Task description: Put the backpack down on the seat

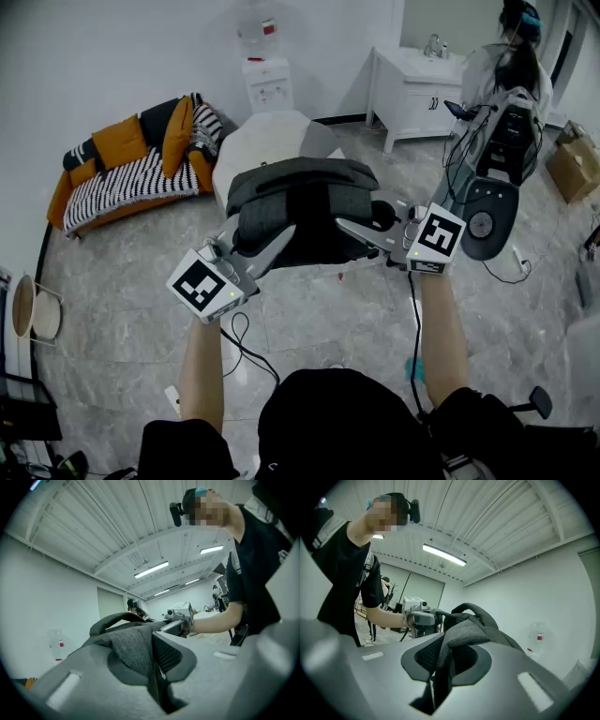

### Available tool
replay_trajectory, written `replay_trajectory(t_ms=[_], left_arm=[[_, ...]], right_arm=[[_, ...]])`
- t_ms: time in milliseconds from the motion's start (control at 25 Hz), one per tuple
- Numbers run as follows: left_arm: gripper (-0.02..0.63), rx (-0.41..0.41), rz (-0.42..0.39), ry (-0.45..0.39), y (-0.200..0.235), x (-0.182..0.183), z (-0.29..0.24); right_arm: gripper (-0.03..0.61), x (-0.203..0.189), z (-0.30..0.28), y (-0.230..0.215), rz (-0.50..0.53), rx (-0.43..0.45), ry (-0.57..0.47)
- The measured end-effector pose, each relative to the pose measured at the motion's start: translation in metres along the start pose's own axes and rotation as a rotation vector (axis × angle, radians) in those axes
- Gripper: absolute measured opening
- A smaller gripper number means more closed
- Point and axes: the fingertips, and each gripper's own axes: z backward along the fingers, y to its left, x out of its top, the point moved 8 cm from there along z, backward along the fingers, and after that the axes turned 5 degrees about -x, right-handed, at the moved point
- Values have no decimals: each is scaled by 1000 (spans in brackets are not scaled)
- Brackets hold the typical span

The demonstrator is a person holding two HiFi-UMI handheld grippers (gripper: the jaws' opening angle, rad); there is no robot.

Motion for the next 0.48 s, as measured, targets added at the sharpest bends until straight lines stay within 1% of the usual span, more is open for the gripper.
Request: replay_trajectory(t_ms=[160, 280, 480], left_arm=[[23, 22, -16, 17, -9, 4, -1], [23, 24, -12, 32, -14, 8, 0], [23, 45, 45, 36, -20, -2, 4]], right_arm=[[44, 3, 3, 6, -30, -16, 0], [46, 2, 5, 10, -57, -8, -9], [50, -8, 4, 11, -97, 41, -21]])
